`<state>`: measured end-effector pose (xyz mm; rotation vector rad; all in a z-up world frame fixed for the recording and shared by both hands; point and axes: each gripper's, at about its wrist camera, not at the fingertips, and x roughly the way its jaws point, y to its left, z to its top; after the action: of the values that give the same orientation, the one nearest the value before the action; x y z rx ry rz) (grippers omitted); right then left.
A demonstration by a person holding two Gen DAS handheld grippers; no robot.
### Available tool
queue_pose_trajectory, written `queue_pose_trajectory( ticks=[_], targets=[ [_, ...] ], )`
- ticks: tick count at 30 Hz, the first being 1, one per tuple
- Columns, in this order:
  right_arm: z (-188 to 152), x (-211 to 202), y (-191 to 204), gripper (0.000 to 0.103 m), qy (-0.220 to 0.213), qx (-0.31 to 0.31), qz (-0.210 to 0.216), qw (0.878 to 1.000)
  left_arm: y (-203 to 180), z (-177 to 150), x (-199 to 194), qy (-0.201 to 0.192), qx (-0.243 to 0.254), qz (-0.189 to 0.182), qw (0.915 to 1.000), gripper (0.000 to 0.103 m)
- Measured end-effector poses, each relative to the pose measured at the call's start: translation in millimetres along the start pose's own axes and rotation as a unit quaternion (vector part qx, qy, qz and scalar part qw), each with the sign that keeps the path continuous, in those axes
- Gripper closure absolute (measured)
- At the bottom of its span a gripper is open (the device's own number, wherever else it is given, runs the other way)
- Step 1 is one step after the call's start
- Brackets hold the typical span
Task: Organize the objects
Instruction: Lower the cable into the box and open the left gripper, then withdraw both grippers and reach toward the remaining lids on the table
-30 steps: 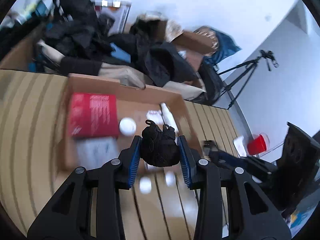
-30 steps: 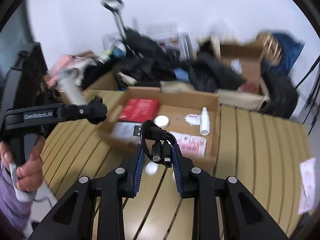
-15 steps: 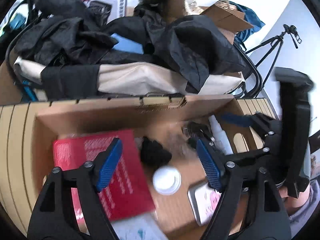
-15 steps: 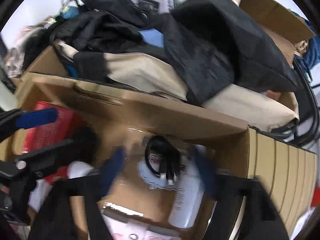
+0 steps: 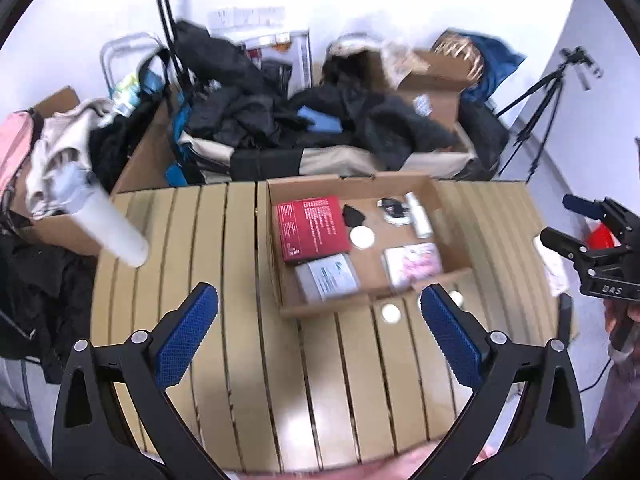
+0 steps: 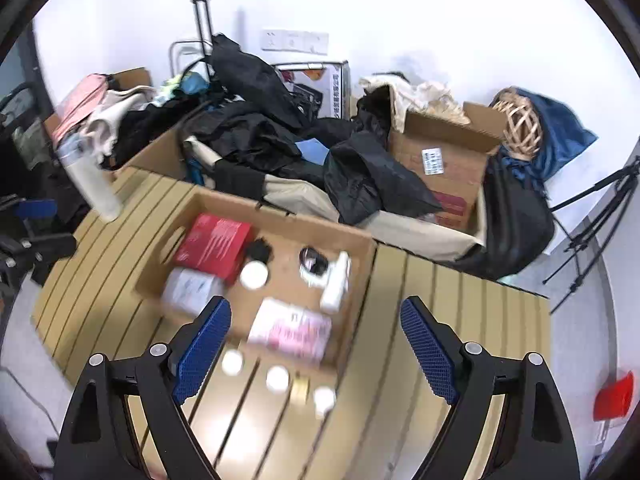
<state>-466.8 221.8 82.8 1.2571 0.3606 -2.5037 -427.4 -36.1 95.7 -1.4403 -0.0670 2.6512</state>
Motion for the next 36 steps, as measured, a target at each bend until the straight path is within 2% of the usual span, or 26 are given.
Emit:
queue_pose_trajectory(
  ticks=[3, 5, 6, 8, 10, 12, 13, 16, 17, 19, 21, 23, 26, 31, 36],
  targets=[
    [-23, -41, 6, 0.013, -0.011, 0.004, 0.001, 1.0, -5, -26, -53, -0.034, 0.005, 0.001, 0.9994, 0.0],
    [-43, -67, 14, 0.013, -0.03, 0.011, -0.004, 0.999, -6, -54, -81, -0.048, 0.004, 0.013, 0.9988, 0.0],
    [-63, -87, 21, 0.013, -0.052, 0.02, -0.022, 0.998, -6, -64, -89, -0.053, -0.001, 0.016, 0.9984, 0.0],
    [-96, -114, 33, 0.013, -0.092, 0.026, -0.022, 0.995, -4, -109, -117, -0.098, -0.016, 0.026, 0.9947, 0.0],
    [-146, -144, 51, 0.013, -0.136, 0.031, 0.009, 0.99, -7, -163, -142, -0.143, -0.007, 0.032, 0.9891, 0.0],
    [-190, -158, 67, 0.013, -0.146, 0.038, 0.025, 0.988, -9, -207, -155, -0.162, -0.001, 0.03, 0.9862, 0.0],
    [-218, -165, 79, 0.013, -0.151, 0.037, 0.024, 0.987, -10, -240, -162, -0.172, 0.0, 0.028, 0.9846, 0.0],
    [-288, -177, 109, 0.013, -0.166, 0.034, 0.02, 0.985, -15, -303, -168, -0.171, -0.003, 0.018, 0.985, 0.0],
    [-304, -179, 117, 0.013, -0.169, 0.037, 0.029, 0.985, -17, -325, -167, -0.162, 0.0, 0.012, 0.9867, 0.0],
    [-336, -183, 131, 0.013, -0.174, 0.05, 0.06, 0.982, -20, -348, -163, -0.15, 0.011, 0.006, 0.9886, 0.0],
    [-348, -183, 138, 0.014, -0.164, 0.047, 0.073, 0.983, -26, -356, -156, -0.13, 0.026, 0.03, 0.9907, 0.0],
    [-350, -181, 142, 0.014, -0.158, 0.039, 0.054, 0.985, -31, -354, -152, -0.131, 0.038, 0.044, 0.9897, 0.0],
    [-351, -179, 139, 0.014, -0.165, 0.054, 0.071, 0.982, -33, -354, -149, -0.136, 0.028, 0.023, 0.9901, 0.0],
    [-354, -156, 134, 0.014, -0.143, 0.064, 0.071, 0.985, -33, -354, -119, -0.099, 0.024, 0.009, 0.9948, 0.0],
    [-355, -136, 125, 0.014, -0.135, 0.064, 0.035, 0.988, -30, -338, -75, -0.064, 0.011, 0.004, 0.9979, 0.0]
  ],
)
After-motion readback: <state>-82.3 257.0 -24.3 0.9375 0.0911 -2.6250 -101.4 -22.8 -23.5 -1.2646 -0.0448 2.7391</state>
